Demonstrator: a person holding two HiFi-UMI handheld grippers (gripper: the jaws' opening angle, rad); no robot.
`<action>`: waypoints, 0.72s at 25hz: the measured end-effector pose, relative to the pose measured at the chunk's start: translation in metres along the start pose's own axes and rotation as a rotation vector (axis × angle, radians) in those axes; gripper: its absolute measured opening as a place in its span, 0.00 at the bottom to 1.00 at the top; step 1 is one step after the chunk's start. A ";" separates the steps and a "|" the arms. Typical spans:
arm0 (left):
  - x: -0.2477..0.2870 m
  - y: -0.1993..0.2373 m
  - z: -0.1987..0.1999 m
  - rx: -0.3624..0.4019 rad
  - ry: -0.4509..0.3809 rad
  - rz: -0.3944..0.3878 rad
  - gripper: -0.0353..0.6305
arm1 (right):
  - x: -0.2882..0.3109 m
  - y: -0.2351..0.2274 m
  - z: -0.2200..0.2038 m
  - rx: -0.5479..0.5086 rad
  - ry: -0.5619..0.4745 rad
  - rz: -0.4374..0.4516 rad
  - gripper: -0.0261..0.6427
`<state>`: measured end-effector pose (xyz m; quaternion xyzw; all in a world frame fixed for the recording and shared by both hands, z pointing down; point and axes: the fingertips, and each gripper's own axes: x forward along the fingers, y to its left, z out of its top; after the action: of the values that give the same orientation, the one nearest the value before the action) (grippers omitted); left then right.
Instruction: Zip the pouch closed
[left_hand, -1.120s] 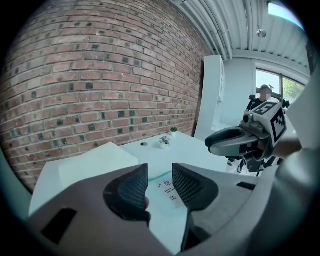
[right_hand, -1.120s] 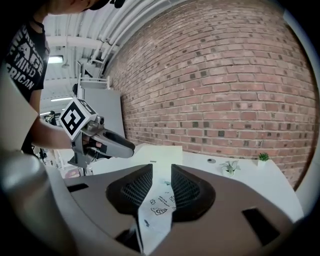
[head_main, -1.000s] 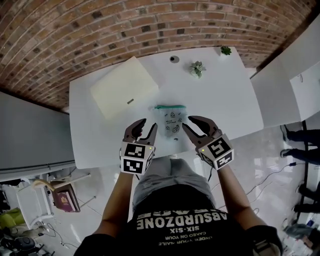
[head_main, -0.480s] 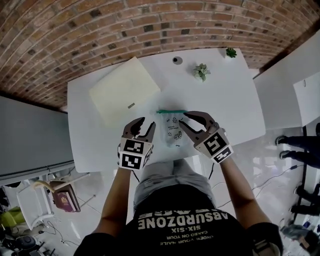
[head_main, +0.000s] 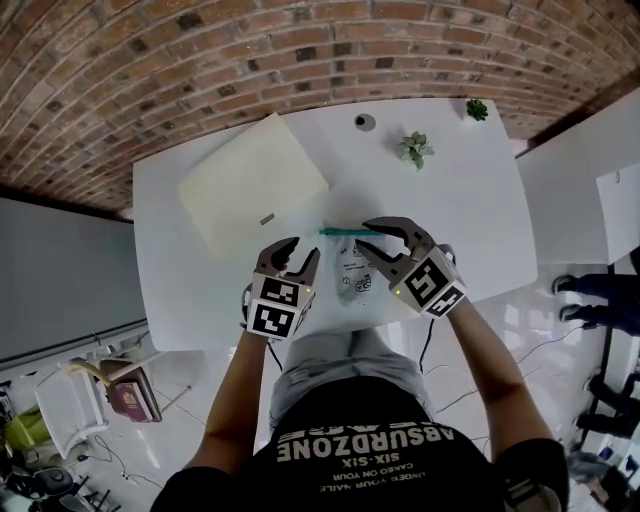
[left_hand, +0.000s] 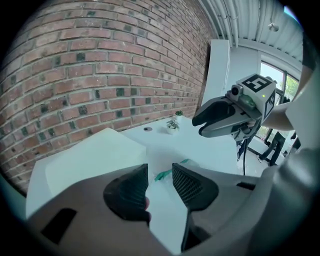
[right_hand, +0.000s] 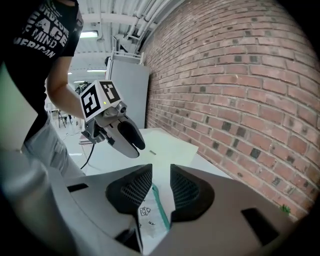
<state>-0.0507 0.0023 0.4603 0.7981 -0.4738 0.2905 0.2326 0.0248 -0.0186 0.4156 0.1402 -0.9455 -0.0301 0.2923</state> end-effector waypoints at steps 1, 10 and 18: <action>0.003 0.002 -0.001 0.002 0.009 -0.001 0.25 | 0.004 -0.001 0.001 -0.007 -0.005 0.014 0.20; 0.029 0.011 -0.013 0.012 0.063 -0.022 0.25 | 0.032 -0.007 -0.007 -0.059 0.032 0.104 0.20; 0.054 0.013 -0.031 0.011 0.105 -0.057 0.25 | 0.060 -0.009 -0.021 -0.161 0.067 0.162 0.20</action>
<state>-0.0496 -0.0170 0.5205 0.7963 -0.4365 0.3277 0.2608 -0.0088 -0.0441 0.4642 0.0401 -0.9380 -0.0777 0.3354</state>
